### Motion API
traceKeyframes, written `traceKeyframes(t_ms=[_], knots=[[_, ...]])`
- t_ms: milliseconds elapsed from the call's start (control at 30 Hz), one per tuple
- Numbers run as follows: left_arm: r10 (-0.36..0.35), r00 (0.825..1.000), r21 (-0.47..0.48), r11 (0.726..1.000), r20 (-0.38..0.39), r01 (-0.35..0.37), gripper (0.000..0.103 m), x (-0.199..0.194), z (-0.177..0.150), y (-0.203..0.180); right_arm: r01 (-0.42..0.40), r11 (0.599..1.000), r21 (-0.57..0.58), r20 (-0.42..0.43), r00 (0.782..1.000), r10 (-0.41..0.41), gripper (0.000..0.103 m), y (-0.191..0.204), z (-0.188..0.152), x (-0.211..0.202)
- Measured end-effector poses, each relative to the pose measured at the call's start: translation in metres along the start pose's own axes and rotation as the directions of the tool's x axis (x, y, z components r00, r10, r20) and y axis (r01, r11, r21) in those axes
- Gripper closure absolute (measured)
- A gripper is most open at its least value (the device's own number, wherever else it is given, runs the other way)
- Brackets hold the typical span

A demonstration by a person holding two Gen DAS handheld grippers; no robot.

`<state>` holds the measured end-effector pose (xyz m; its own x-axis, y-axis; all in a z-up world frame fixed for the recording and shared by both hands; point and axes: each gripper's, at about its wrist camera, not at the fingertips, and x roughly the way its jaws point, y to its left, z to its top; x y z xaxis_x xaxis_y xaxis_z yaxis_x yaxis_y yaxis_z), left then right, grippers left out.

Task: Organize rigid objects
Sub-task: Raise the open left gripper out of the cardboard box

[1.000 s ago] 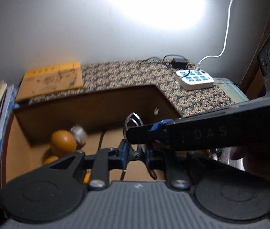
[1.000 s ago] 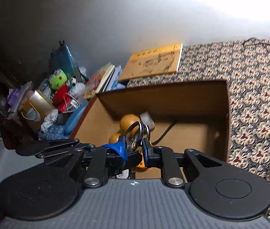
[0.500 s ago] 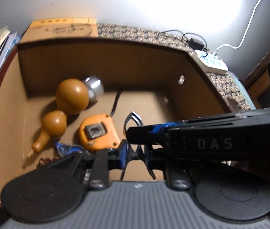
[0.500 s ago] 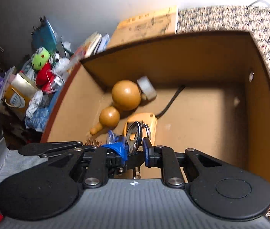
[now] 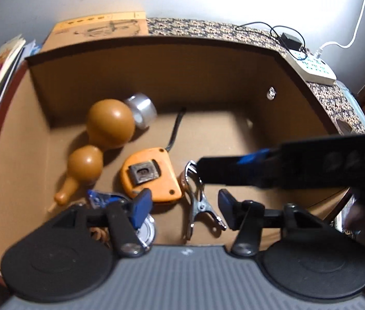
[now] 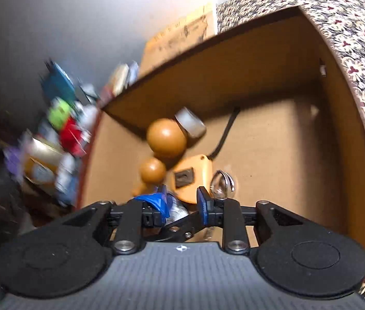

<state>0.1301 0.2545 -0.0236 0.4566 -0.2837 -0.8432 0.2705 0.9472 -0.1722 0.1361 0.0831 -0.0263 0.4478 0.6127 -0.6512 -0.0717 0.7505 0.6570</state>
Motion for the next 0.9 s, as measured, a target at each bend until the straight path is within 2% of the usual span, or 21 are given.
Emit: traceKeyframes(t_ms=[200, 467, 700, 900], knots=[[0.056, 0.996, -0.02, 0.998, 0.063, -0.055, 0.047, -0.025, 0.003, -0.015, -0.015, 1.0, -0.022, 0.095, 0.995, 0.017, 0.094, -0.009, -0.008, -0.048], [0.189, 0.975, -0.001, 0.982, 0.117, -0.19, 0.047, -0.047, 0.006, -0.069, 0.03, 0.995, -0.099, 0.168, 0.986, -0.013, 0.094, -0.019, -0.023, -0.092], [0.305, 0.94, -0.007, 0.951, 0.153, -0.308, 0.045, -0.065, -0.004, -0.102, 0.017, 0.986, -0.168, 0.197, 0.98, 0.017, 0.093, -0.025, -0.034, -0.113], [0.379, 0.911, -0.08, 0.925, 0.161, -0.37, 0.044, -0.079, -0.013, -0.105, 0.014, 0.97, -0.243, 0.22, 0.975, 0.041, 0.093, -0.016, -0.038, -0.121]])
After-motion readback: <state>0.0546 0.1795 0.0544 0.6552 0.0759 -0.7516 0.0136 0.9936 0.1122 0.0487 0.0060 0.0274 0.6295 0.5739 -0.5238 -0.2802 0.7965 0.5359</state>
